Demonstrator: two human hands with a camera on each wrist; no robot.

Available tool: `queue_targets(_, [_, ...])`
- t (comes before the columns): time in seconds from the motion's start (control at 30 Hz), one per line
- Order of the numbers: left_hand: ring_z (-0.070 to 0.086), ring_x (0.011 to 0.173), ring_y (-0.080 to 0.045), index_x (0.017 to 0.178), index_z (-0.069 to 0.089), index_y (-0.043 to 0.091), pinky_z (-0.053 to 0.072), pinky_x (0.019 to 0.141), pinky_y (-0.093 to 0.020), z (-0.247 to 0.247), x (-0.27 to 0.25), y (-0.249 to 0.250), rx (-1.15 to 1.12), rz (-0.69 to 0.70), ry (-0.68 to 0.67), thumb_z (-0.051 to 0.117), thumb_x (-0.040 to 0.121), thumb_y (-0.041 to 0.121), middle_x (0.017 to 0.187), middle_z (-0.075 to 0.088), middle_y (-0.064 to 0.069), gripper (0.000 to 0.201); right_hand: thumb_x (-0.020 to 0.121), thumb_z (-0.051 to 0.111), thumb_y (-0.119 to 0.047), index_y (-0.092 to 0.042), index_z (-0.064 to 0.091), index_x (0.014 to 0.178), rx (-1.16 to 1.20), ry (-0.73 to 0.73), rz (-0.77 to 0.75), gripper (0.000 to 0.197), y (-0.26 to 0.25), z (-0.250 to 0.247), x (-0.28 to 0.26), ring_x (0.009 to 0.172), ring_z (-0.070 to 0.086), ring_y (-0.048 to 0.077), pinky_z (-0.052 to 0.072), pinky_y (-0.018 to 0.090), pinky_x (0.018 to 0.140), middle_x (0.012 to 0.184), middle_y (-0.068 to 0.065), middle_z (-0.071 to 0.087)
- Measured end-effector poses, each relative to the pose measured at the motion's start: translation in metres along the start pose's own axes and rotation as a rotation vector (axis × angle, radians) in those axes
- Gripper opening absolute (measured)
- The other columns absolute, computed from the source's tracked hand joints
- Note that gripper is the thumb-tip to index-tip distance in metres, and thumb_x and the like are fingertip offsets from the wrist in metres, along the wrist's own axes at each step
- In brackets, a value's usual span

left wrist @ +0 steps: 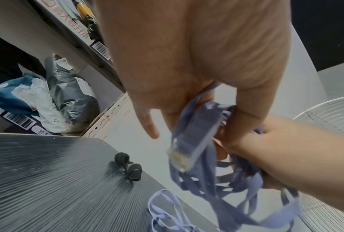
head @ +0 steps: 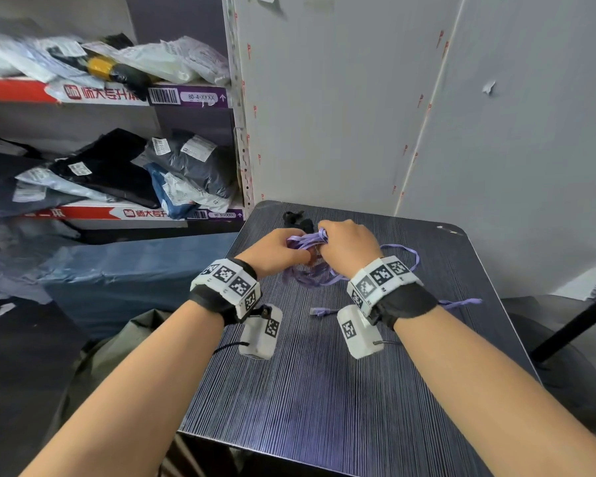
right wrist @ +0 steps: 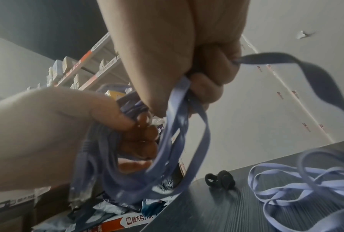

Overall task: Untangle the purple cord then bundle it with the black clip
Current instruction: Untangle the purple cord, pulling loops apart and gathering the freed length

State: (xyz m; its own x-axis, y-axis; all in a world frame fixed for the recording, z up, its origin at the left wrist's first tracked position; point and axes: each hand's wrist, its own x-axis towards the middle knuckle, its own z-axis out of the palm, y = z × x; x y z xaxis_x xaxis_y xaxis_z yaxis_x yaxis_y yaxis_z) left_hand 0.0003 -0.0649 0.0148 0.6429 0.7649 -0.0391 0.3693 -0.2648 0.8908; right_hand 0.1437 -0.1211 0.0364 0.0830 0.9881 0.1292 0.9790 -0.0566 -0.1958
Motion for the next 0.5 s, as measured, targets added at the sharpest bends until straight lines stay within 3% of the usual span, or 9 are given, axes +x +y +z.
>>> queue_targets(0.13, [0.061,0.074,-0.021,0.094,0.066,0.007,0.048,0.073,-0.032,-0.009,-0.003,0.005,-0.065,-0.001,-0.091,0.070,0.083,0.020,0.081,0.067,-0.004,0.018,0.088,0.052,-0.016,-0.024,0.044,0.082,-0.012,-0.007,-0.013,0.013,0.004,-0.004,-0.001,0.074,0.049,0.029,0.033,0.031,0.062,0.080,0.006,0.049])
queue_targets(0.2, [0.061,0.081,-0.018,0.101,0.064,0.008,0.047,0.083,-0.038,-0.011,-0.004,0.009,-0.029,0.003,-0.094,0.073,0.080,0.021,0.091,0.069,-0.008,0.026,0.089,0.053,-0.018,-0.022,0.054,0.093,-0.044,-0.019,-0.034,0.005,0.004,-0.007,-0.003,0.082,0.055,0.032,0.034,0.032,0.064,0.086,0.009,0.054])
queue_targets(0.23, [0.061,0.083,-0.017,0.106,0.060,0.008,0.048,0.086,-0.038,-0.010,-0.003,0.012,-0.009,0.013,-0.080,0.075,0.078,0.019,0.095,0.069,-0.010,0.033,0.089,0.052,-0.018,-0.019,0.057,0.100,-0.067,-0.013,-0.041,0.012,0.003,-0.008,-0.003,0.087,0.058,0.033,0.035,0.032,0.064,0.091,0.011,0.058])
queue_targets(0.37, [0.059,0.069,-0.017,0.098,0.049,0.015,0.049,0.071,-0.035,-0.001,0.002,0.020,0.042,0.035,-0.046,0.071,0.076,0.011,0.085,0.063,-0.008,0.032,0.089,0.050,-0.017,-0.016,0.056,0.109,-0.153,0.037,-0.103,0.021,-0.002,-0.010,-0.002,0.093,0.061,0.035,0.036,0.032,0.064,0.100,0.014,0.063])
queue_targets(0.5, [0.055,0.045,-0.013,0.098,0.045,0.006,0.045,0.051,-0.025,0.008,0.000,0.018,-0.324,-0.043,-0.052,0.053,0.088,-0.004,0.067,0.058,-0.008,0.016,0.087,0.048,-0.013,-0.016,0.054,0.103,-0.105,0.093,-0.109,0.017,0.001,-0.010,-0.002,0.085,0.060,0.034,0.034,0.032,0.061,0.092,0.012,0.063])
